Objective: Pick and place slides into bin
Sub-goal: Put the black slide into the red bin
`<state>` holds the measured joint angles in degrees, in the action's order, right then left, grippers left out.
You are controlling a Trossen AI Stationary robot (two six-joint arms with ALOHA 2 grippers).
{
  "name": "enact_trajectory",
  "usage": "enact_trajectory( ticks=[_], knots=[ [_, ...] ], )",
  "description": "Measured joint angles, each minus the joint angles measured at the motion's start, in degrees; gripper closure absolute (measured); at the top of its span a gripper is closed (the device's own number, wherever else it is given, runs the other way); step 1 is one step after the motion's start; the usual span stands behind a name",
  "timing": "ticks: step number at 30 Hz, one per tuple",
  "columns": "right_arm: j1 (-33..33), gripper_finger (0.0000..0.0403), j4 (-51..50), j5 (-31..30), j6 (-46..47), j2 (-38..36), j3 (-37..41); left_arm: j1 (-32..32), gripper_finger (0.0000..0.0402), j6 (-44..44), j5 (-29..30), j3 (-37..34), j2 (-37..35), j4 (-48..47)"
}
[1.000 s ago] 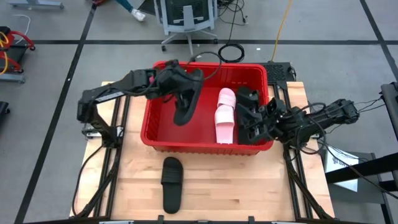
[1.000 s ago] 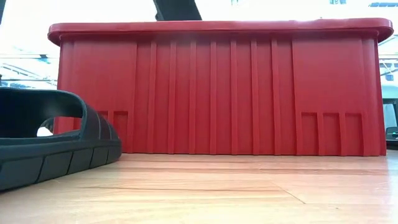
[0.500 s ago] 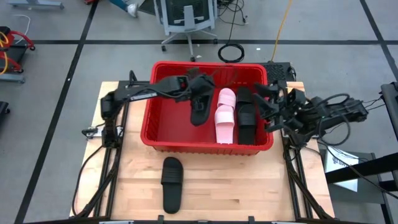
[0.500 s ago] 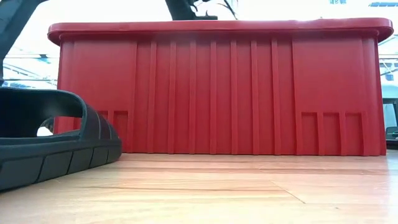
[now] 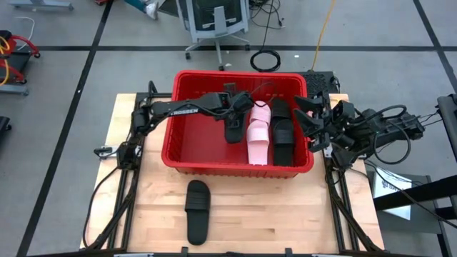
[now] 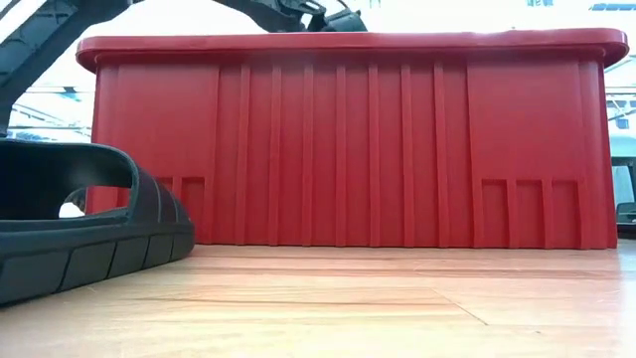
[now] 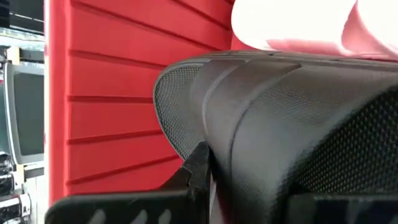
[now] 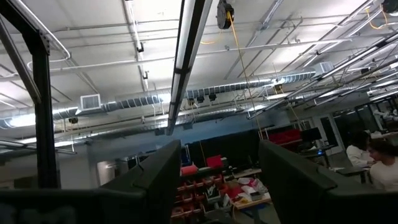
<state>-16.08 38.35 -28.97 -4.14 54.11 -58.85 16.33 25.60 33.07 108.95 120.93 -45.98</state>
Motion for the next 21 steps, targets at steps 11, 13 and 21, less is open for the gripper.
enact_trajectory(
  ticks=[11,13,21],
  knots=[
    [0.0,0.0197,-2.1,0.0,3.4,0.0,0.0,2.5,0.0364,1.9,-1.7,0.0,2.8,5.8],
    [0.0,0.0197,-2.2,0.0,3.4,0.0,0.0,2.7,0.0364,2.5,-2.3,0.0,3.6,5.6],
    [0.0,0.0197,-2.6,-1.5,3.5,0.0,0.0,3.1,0.0364,4.9,-3.6,0.0,6.5,5.3]
  ],
)
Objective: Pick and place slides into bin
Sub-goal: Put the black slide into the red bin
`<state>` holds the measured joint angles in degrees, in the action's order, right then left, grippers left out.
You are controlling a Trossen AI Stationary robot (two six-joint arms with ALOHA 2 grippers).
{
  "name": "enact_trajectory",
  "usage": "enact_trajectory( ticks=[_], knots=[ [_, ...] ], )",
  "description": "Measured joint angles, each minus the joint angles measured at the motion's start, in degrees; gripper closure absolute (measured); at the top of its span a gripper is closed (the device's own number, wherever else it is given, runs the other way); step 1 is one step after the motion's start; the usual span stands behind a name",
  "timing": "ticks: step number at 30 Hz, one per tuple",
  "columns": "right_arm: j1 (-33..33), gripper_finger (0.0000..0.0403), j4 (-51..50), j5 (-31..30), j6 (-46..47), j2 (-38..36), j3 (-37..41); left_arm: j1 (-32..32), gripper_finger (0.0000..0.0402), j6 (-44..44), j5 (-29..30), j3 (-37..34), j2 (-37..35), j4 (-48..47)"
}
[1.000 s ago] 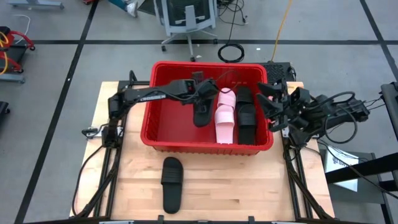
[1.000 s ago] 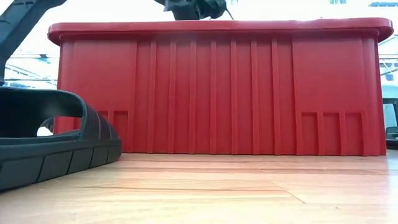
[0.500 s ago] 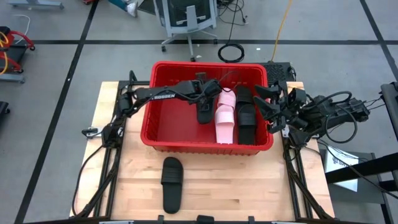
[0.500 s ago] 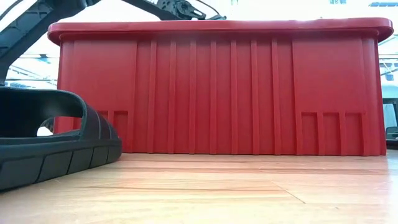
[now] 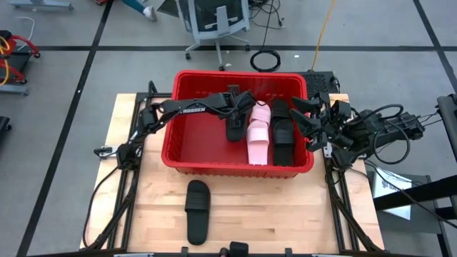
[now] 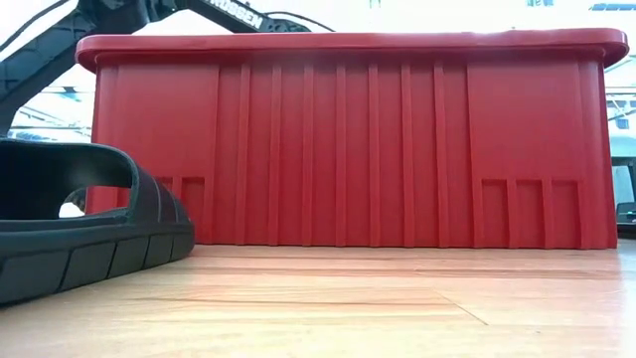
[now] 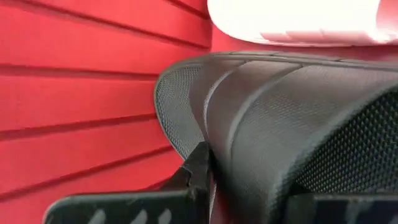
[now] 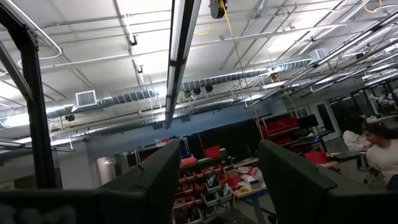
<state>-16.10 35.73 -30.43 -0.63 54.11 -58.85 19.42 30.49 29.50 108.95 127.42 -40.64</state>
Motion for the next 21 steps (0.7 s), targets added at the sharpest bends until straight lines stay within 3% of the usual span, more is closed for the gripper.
enact_trajectory(
  ticks=[21],
  knots=[
    [0.0,0.0197,0.0,-1.5,1.5,1.1,0.0,1.5,0.0364,0.5,-2.4,0.0,4.8,1.6]
  ],
)
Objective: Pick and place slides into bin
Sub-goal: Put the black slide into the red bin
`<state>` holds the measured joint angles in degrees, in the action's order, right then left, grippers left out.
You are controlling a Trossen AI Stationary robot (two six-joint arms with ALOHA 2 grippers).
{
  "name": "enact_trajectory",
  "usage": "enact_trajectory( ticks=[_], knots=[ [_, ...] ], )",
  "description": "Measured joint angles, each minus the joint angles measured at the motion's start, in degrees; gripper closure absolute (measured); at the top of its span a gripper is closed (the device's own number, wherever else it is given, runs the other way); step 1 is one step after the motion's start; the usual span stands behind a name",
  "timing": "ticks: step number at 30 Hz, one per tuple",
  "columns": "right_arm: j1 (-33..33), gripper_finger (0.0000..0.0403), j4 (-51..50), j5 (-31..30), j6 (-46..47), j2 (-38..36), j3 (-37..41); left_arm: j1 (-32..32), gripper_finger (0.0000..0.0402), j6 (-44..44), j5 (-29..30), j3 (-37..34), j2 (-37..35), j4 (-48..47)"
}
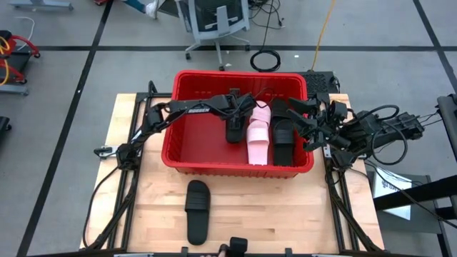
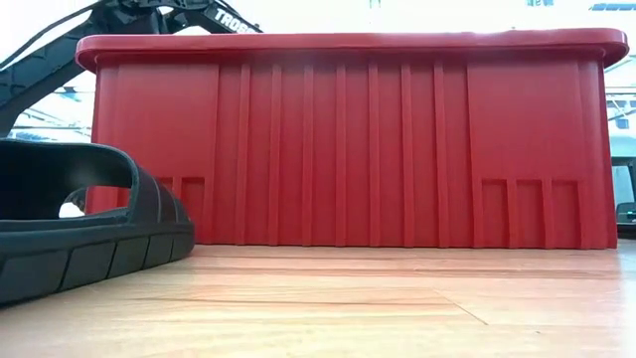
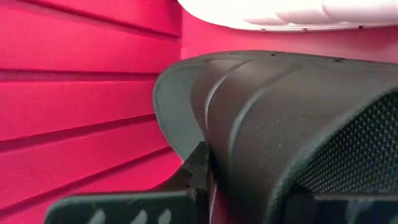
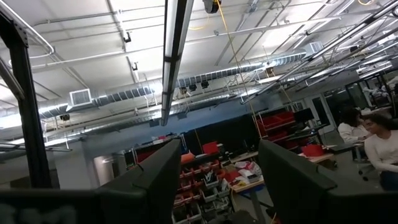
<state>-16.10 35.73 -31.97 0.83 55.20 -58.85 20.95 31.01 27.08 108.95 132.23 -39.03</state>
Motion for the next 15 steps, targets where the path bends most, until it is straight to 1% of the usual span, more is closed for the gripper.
enact_trajectory(
  ticks=[5,9,15],
  knots=[
    [0.0,0.0197,0.0,0.0,0.2,0.0,0.0,0.3,0.0364,2.9,-3.2,0.0,0.3,-0.3],
    [0.0,0.0197,0.1,0.0,0.1,0.0,0.0,0.3,0.0364,5.4,-3.5,0.0,0.3,-0.3],
    [0.0,0.0197,0.1,0.0,0.1,0.0,0.0,0.2,0.0361,3.7,-4.5,0.0,0.3,-1.3]
  ],
)
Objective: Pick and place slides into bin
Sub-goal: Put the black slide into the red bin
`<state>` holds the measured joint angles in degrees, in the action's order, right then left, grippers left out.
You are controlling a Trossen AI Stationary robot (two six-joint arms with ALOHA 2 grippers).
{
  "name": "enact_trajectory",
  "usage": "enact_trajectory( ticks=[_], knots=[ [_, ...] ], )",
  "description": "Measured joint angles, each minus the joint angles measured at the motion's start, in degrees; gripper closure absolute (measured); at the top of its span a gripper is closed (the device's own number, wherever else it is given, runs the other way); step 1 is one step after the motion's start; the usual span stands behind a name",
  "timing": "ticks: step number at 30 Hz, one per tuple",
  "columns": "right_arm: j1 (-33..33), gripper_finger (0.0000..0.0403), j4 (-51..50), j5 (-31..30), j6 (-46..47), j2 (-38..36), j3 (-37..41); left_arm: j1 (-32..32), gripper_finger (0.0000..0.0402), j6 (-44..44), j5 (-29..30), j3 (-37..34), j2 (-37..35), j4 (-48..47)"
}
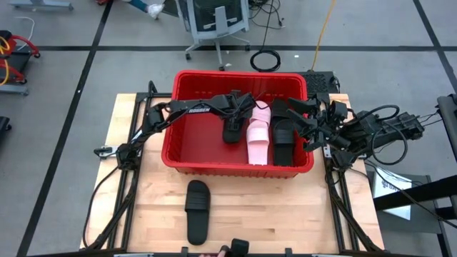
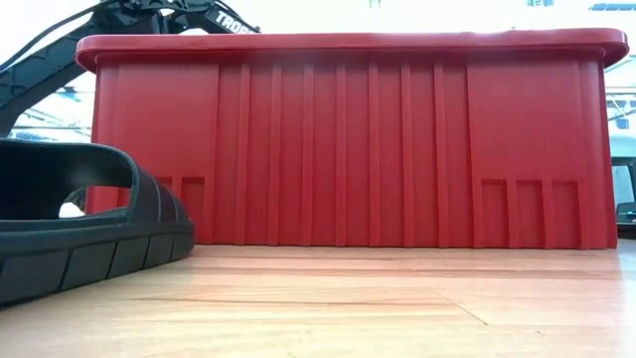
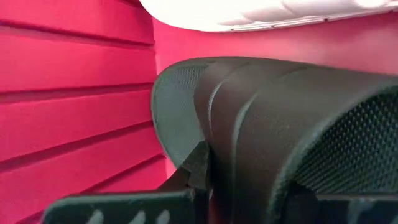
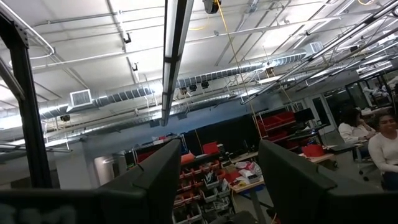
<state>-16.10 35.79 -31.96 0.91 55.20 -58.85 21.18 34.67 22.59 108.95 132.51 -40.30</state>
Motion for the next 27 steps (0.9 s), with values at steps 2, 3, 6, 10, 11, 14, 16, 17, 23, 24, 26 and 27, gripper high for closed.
enact_trajectory(
  ticks=[2,3,6,10,11,14,16,17,23,24,26,27],
  knots=[
    [0.0,0.0197,0.0,0.0,0.0,0.0,0.0,-0.2,0.0350,-1.1,-0.1,0.0,0.0,-0.8],
    [0.0,0.0197,0.0,0.0,0.0,0.0,0.0,-0.4,0.0340,-1.5,-0.4,0.0,0.0,-1.2],
    [0.0,0.0197,0.0,0.1,0.0,0.0,0.0,-0.7,0.0305,-2.8,-1.6,0.0,0.0,-2.5],
    [0.0,0.0197,-0.1,0.1,-0.1,0.0,0.0,-1.1,0.0254,-6.2,-1.6,0.0,0.0,-3.3],
    [0.0,0.0197,-0.1,0.2,0.0,0.0,0.0,-1.1,0.0242,-7.2,-1.6,0.0,0.0,-3.4],
    [0.0,0.0197,-0.6,0.2,-0.1,0.0,0.0,-1.1,0.0215,-9.8,-1.8,0.0,0.0,-3.5],
    [0.0,0.0197,-0.8,0.2,0.0,0.0,0.0,-1.1,0.0202,-10.8,-1.8,0.0,0.0,-3.8],
    [0.0,0.0197,-0.9,0.2,0.0,0.0,0.0,-1.1,0.0197,-11.2,-1.8,0.0,0.0,-4.0],
    [0.0,0.0197,-0.9,0.2,0.0,0.0,0.0,-1.1,0.0182,-12.2,-2.2,0.0,-0.1,-5.0],
    [0.0,0.0197,-0.9,0.2,0.0,0.0,0.0,-1.1,0.0181,-12.3,-2.5,0.0,-0.2,-5.1],
    [0.0,0.0197,-0.9,0.3,0.0,0.0,0.0,-1.2,0.0181,-12.8,-3.2,0.0,-0.6,-5.2],
    [0.0,0.0197,-0.9,0.3,0.0,0.0,0.0,-1.2,0.0181,-12.9,-3.4,0.0,-1.0,-5.1]
  ],
)
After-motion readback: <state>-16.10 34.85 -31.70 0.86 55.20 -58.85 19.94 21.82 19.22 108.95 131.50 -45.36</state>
